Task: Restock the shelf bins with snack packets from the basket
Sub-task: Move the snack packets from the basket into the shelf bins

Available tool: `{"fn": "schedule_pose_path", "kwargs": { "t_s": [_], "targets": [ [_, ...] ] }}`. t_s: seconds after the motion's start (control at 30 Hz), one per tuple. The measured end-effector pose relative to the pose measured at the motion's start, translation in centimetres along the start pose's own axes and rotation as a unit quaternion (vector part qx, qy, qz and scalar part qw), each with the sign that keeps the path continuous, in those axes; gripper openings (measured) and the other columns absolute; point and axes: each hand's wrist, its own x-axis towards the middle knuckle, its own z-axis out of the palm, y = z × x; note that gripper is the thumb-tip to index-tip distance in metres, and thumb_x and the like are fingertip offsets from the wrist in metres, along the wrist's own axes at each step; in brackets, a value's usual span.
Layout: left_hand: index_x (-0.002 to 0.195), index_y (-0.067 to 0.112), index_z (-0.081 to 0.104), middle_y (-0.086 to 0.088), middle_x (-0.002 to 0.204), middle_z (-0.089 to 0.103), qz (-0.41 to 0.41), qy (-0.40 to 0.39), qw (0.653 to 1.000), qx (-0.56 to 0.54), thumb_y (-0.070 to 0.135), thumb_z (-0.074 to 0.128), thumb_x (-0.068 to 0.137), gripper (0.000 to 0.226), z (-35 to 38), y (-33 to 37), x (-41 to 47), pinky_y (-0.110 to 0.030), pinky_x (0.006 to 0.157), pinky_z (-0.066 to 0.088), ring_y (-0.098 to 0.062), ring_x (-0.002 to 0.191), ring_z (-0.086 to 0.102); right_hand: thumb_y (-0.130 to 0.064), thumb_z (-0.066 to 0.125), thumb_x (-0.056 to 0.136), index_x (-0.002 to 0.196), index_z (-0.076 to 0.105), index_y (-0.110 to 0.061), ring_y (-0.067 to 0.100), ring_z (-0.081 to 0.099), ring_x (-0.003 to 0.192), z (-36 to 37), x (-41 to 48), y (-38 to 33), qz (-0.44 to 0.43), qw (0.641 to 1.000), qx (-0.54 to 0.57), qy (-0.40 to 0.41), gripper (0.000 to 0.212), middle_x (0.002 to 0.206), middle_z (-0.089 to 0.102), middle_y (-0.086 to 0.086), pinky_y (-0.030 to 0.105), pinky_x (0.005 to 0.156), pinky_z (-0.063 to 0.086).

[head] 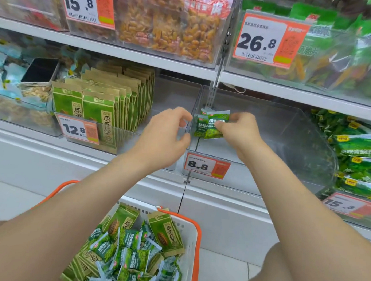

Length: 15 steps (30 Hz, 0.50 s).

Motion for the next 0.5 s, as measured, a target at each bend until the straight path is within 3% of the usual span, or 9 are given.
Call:
{"fn": "schedule_pose_path", "kwargs": {
  "t_s": [0.1,0.2,0.37,0.43,0.5],
  "targets": [
    [0.14,0.02,0.051,0.001,0.118,0.068,-0.029,-0.047,0.998,0.01,0.033,0.067,0.094,0.051,0.4,-0.1,1.0,-0.045,0.098,0.05,-0.028,0.108,0.065,-0.029,0.087,0.08,0.078,0.057,-0.022,0.031,0.071,0.091,1.2,2.4,0.7,0.005,0.997,-0.076,-0.007,0.03,0.094,0.071,0.007,0.043,0.083,0.061],
    [0.147,0.021,0.043,0.004,0.119,0.07,-0.033,-0.067,0.996,0.047,0.041,0.068,0.093,0.063,0.5,-0.7,1.7,-0.048,0.1,0.048,-0.032,0.116,0.061,-0.029,0.084,0.085,0.091,0.059,-0.015,0.033,0.071,0.099,2.1,4.7,0.9,0.006,0.985,-0.166,-0.051,0.029,0.107,0.071,0.014,0.048,0.092,0.059],
    [0.14,0.026,0.055,0.012,0.108,0.073,-0.033,-0.09,0.993,0.062,0.048,0.07,0.087,0.06,0.2,-1.6,2.8,-0.04,0.101,0.046,-0.026,0.118,0.055,-0.019,0.082,0.084,0.097,0.068,-0.015,0.033,0.073,0.102,3.9,7.4,1.2,0.021,0.973,-0.213,-0.093,0.02,0.108,0.074,0.014,0.045,0.09,0.061],
    [0.138,0.027,0.056,0.013,0.104,0.074,-0.028,-0.09,0.994,0.056,0.049,0.07,0.086,0.058,0.1,-1.9,3.1,-0.038,0.1,0.046,-0.023,0.115,0.055,-0.016,0.081,0.085,0.116,0.07,-0.014,0.029,0.071,0.109,4.6,8.3,1.3,0.021,0.957,-0.275,-0.088,0.033,0.119,0.072,0.011,0.039,0.094,0.06],
    [0.138,0.028,0.056,0.013,0.104,0.074,-0.022,-0.086,0.995,0.052,0.05,0.07,0.086,0.058,0.2,-2.2,3.2,-0.037,0.099,0.046,-0.019,0.11,0.054,-0.016,0.08,0.085,0.123,0.07,-0.014,0.026,0.07,0.108,5.0,8.4,0.9,0.017,0.936,-0.347,-0.064,0.04,0.119,0.071,0.006,0.029,0.084,0.058]
  ]
}}
